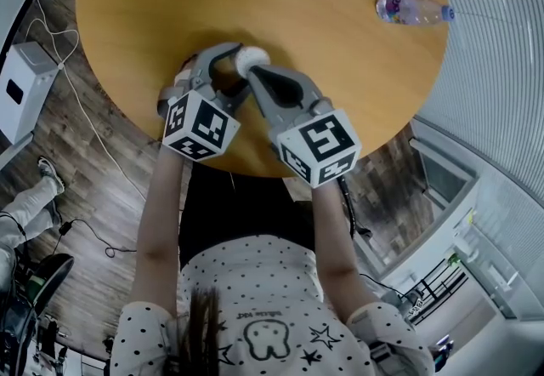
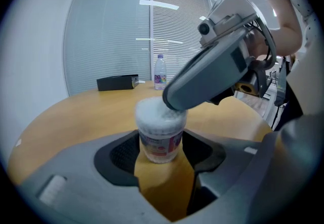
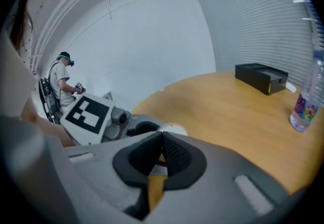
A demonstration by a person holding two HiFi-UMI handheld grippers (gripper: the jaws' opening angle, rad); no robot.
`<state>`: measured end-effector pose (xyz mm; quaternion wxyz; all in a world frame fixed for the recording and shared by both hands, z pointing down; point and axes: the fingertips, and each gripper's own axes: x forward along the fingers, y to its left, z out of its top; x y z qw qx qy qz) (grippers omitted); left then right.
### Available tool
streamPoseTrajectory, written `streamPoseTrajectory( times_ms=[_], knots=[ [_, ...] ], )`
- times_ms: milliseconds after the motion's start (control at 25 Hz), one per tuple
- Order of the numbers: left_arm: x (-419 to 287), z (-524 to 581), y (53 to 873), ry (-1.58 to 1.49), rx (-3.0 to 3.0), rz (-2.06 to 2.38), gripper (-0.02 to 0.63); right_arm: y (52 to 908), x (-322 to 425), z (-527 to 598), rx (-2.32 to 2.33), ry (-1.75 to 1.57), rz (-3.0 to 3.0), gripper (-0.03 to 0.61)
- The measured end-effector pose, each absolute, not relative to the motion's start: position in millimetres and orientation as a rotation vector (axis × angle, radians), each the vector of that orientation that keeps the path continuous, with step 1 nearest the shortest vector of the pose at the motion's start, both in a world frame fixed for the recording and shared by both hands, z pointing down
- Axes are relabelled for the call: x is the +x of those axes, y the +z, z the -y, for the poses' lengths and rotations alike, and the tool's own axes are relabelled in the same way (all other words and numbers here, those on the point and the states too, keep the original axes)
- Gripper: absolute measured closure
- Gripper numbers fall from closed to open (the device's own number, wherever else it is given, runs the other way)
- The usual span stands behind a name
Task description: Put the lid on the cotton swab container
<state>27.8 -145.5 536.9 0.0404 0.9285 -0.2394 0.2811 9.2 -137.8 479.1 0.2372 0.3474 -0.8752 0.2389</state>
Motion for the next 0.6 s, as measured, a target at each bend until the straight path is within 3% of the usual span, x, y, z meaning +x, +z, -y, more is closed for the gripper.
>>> streamPoseTrajectory(
  times_ms=[600],
  knots=[
    [28.6,146.2,540.0,0.899,2.839,0.738,0.345,480.9,8.7,137.8,0.968,0.648,2.408,0.574]
  ],
)
